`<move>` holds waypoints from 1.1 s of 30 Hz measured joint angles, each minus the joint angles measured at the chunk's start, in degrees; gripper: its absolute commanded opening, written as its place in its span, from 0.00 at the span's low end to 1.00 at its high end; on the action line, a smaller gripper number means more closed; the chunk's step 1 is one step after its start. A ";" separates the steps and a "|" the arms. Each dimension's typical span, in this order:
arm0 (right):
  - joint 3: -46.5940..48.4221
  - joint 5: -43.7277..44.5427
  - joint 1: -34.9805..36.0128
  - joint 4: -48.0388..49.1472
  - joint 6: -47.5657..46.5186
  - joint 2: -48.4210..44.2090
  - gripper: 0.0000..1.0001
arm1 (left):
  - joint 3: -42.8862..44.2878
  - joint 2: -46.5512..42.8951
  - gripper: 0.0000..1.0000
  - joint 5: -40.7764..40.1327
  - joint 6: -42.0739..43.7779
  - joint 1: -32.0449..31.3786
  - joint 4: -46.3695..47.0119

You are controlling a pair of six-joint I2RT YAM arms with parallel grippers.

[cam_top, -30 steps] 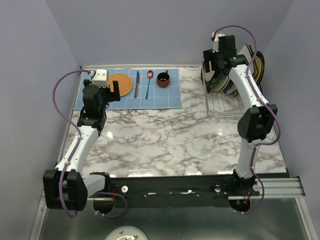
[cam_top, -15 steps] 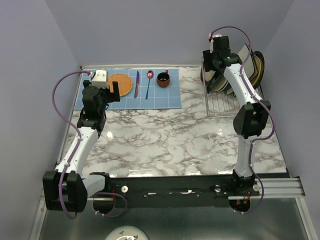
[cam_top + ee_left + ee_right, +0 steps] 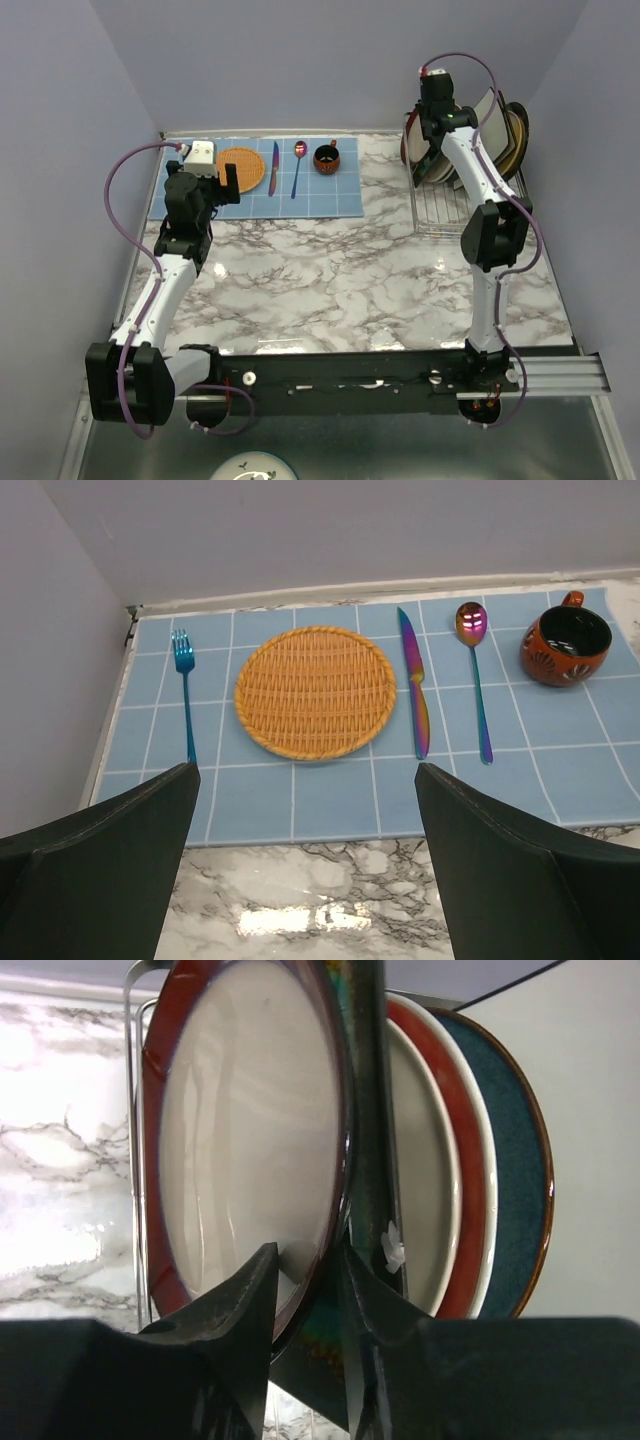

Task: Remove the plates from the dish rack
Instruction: Unload the plate from the dish rack.

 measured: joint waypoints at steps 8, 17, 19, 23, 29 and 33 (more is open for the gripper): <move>1.86 3.10 -0.09 1.07 4.39 1.27 0.01 | -0.31 0.00 0.99 -0.02 0.90 0.00 0.00; 1.88 3.80 0.00 1.70 5.66 1.29 0.01 | -0.37 0.00 0.99 -0.02 1.05 0.00 0.02; 1.86 3.82 0.17 1.73 5.66 1.29 0.01 | -0.39 -0.02 0.99 -0.02 1.07 0.00 0.02; 1.25 4.37 0.76 2.25 5.57 1.09 0.01 | -0.68 -0.13 0.99 -0.04 1.14 0.00 0.11; -2.14 5.75 1.60 4.87 5.25 -0.72 0.01 | -0.96 -0.22 0.99 -0.04 1.14 0.00 0.39; -3.37 6.10 1.95 4.98 4.48 -1.95 0.01 | -1.01 -0.26 0.99 -0.04 1.14 0.00 0.42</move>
